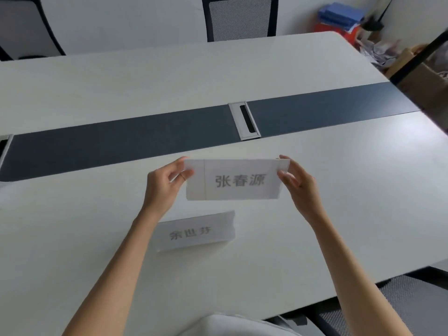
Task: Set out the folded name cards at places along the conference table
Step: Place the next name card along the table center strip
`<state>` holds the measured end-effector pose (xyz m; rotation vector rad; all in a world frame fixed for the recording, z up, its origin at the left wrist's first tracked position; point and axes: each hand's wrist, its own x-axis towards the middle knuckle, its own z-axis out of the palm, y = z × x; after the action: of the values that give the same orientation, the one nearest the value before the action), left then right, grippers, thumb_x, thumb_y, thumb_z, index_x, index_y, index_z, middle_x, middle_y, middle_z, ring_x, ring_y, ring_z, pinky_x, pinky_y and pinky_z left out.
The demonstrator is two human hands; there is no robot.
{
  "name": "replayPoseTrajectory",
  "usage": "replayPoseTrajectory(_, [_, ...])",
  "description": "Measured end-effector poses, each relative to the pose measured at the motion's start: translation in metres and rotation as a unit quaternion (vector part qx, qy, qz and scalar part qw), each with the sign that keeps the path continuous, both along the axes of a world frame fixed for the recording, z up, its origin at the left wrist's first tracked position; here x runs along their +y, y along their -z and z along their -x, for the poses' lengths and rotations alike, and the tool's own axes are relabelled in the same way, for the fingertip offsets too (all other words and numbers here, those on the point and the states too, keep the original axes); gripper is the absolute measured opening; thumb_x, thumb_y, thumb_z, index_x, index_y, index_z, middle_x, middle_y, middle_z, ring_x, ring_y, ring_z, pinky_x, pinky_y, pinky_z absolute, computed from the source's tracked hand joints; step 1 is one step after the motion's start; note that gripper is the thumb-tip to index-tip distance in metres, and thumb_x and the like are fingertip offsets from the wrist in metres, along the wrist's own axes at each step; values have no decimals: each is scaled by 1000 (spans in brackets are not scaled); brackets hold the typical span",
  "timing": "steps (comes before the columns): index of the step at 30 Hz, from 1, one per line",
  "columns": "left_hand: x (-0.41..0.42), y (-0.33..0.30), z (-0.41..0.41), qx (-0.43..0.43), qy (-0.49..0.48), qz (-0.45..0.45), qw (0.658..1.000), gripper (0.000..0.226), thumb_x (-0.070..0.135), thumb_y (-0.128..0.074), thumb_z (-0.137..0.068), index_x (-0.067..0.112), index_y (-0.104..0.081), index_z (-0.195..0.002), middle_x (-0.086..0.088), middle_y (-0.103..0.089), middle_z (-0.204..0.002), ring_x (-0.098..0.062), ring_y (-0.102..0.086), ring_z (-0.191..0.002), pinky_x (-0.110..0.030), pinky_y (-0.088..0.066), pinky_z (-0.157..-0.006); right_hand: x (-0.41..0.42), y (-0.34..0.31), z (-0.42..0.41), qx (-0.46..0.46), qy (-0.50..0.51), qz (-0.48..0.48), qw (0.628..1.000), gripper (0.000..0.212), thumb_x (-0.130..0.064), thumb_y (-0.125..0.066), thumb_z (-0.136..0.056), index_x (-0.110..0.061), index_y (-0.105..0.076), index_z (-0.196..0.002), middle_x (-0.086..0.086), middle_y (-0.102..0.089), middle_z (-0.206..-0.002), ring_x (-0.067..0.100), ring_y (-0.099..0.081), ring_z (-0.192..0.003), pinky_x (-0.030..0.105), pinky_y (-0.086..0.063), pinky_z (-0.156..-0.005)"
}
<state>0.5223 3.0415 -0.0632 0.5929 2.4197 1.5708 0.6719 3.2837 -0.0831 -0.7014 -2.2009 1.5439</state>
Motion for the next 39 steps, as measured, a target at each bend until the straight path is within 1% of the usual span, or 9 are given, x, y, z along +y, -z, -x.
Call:
replayPoseTrajectory(2, [42,5,9,-8,-8,5,1000,40,18,-62,-82,1,-57,-118,-7,-60,-121,-12,-55,-113,-6,-41,-83,26,12,-5,-11,61,-15,998,36,-25,-46,-93,-17,-48,-129,-11,-56,-123,-13,-53,-104,5,-39,-85])
replayPoseTrajectory(4, [84,16,16,-23,-18,13,999,40,20,-60,-84,0,-57,-119,-16,-61,-123,-20,-55,-116,-9,-39,-82,44,43,-13,-84,102,-79,988,44,-30,-38,-93,-12,-44,-132,3,-51,-136,10,-47,-123,18,-34,-99])
replayPoseTrajectory(8, [160,49,30,-80,-53,29,995,44,21,-58,-86,1,-51,-124,-14,-55,-131,-11,-50,-114,-3,-28,-81,58,119,-24,-270,-35,-237,933,65,-45,-15,-84,-16,-34,-139,12,-24,-153,28,-10,-144,41,-10,-118])
replayPoseTrajectory(11, [202,77,35,-117,-74,23,990,45,19,-58,-86,1,-48,-126,-15,-52,-134,-18,-50,-122,-3,-28,-83,60,152,-23,-317,-82,-307,893,55,-37,-27,-83,-23,-42,-134,16,-37,-146,34,-23,-139,52,-19,-113])
replayPoseTrajectory(18, [257,121,44,-120,-106,8,987,42,19,-59,-86,2,-52,-123,-15,-57,-129,-22,-54,-119,-4,-33,-84,60,170,-22,-305,-58,-361,879,50,-30,-35,-85,-25,-41,-135,15,-43,-143,25,-17,-136,45,-9,-110])
replayPoseTrajectory(23, [281,134,49,-120,-131,-12,984,39,17,-62,-83,3,-56,-119,-14,-57,-129,-22,-56,-117,-21,-42,-96,59,177,-22,-284,-48,-358,888,50,-28,-36,-87,-26,-37,-136,13,-40,-145,25,-17,-138,45,-6,-111])
replayPoseTrajectory(29, [285,139,61,-113,-103,-15,988,36,15,-59,-85,4,-56,-120,-13,-56,-129,-16,-55,-114,5,-38,-78,59,178,-21,-286,-49,-358,888,50,-28,-37,-87,-26,-36,-137,13,-39,-145,25,-16,-138,44,-5,-112])
replayPoseTrajectory(36, [284,140,68,-114,-84,-5,990,39,17,-58,-86,2,-54,-122,-16,-55,-131,-23,-55,-118,0,-38,-83,59,176,-21,-284,-48,-365,885,49,-28,-36,-87,-24,-38,-135,14,-41,-144,26,-17,-137,48,-13,-110])
replayPoseTrajectory(39, [282,141,69,-120,-63,4,991,38,20,-58,-86,7,-54,-122,-14,-56,-131,-21,-54,-120,-12,-41,-92,59,176,-21,-283,-49,-365,885,48,-27,-36,-87,-24,-39,-135,15,-41,-144,26,-17,-137,48,-13,-109])
